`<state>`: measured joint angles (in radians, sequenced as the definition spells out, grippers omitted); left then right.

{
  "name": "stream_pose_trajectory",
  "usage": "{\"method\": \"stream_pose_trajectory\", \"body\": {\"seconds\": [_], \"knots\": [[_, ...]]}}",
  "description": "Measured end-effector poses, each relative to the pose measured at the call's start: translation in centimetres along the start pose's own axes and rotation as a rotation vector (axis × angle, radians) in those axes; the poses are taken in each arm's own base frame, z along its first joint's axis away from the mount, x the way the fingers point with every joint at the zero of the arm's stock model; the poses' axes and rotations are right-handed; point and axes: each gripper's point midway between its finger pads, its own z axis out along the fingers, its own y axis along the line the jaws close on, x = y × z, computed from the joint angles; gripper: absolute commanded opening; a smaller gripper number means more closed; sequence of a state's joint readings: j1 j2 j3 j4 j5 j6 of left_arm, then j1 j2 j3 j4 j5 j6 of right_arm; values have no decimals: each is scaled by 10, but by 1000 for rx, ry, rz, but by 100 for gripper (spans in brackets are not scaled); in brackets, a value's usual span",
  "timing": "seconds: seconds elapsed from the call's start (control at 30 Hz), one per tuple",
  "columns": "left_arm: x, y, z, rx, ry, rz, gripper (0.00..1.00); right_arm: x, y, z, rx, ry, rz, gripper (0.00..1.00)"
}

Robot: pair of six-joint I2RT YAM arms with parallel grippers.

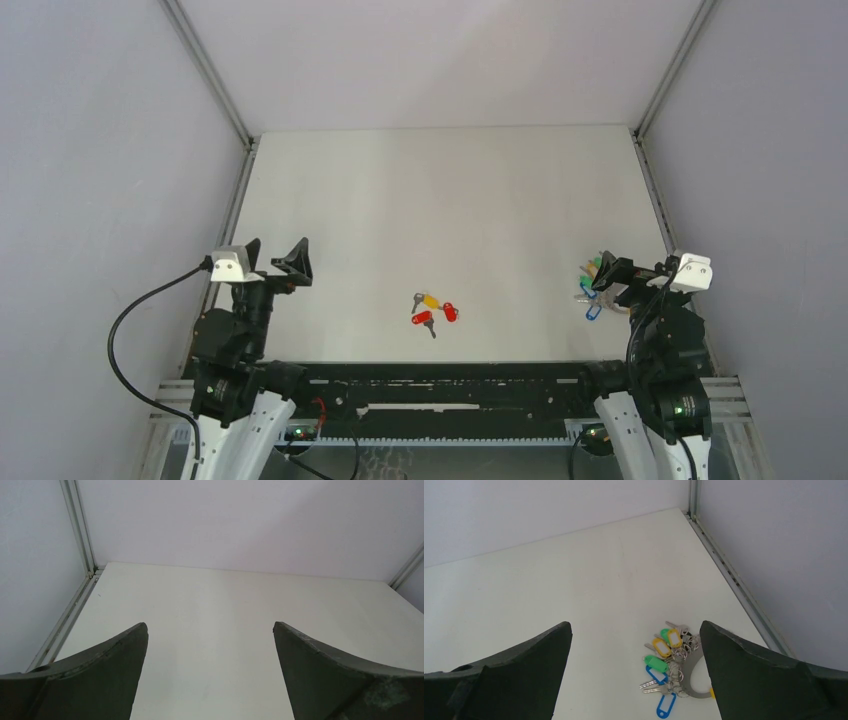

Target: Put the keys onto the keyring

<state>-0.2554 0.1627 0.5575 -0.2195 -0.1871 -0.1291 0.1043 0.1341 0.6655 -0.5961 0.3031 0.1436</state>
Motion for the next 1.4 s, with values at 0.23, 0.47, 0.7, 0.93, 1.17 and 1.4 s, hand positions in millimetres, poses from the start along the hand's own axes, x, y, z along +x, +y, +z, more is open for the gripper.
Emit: {"method": "stream_pose_trajectory", "body": {"seconds": [0.23,0.47,0.7,0.93,1.17,1.4], "knots": [[-2,-1,-1,9,-8,-2,100,1,0,0,5,4,15,100],[-3,-2,-3,14,-14,-4,100,-7,6,0,-9,25,52,100],[-4,-16,-6,79,-15,-19,100,-1,26,14,-62,141,97,99],[-12,-15,-12,76,-50,-30,100,43,28,43,19,366,148,98],[-11,-21,-13,108,-43,-37,100,106,-8,67,196,542,257,91],[-10,-21,-13,107,-42,-37,100,174,-57,76,406,726,437,85]]}}
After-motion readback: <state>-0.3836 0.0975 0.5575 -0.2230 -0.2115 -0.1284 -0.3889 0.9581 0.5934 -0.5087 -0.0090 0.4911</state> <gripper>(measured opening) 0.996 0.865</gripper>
